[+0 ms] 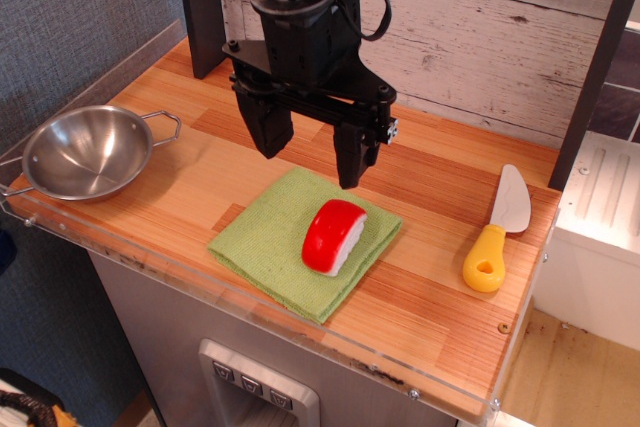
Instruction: Move vessel diagonally from bottom to top on the right
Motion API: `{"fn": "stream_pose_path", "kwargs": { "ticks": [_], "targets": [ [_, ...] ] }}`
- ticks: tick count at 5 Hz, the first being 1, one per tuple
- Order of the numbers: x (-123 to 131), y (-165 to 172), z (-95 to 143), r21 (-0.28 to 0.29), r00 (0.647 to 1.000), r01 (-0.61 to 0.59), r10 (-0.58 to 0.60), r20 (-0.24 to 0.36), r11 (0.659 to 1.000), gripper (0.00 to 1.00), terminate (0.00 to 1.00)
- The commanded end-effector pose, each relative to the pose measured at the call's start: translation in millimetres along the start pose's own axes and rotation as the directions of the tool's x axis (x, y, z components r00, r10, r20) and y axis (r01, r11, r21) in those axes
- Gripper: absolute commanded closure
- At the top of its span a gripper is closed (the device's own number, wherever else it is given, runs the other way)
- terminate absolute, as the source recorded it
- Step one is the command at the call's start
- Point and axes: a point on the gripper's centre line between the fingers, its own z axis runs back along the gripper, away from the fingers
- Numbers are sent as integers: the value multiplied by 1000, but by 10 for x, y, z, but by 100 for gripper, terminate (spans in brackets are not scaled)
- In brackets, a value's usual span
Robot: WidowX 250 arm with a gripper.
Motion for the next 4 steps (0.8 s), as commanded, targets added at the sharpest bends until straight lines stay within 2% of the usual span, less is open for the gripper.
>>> {"fn": "stream_pose_path", "kwargs": {
  "ticks": [1, 2, 3, 4],
  "targets": [
    [0, 0, 0, 0, 1000, 0, 0, 0, 1000, 0, 0],
    [-49, 292, 20, -1, 997, -69, 69, 27, 998, 0, 0],
    [-137, 724, 69, 35, 990, -135, 134, 41, 990, 0, 0],
    [-244, 1090, 38, 82, 985, -173, 172, 16, 981, 0, 0]
  ]
}}
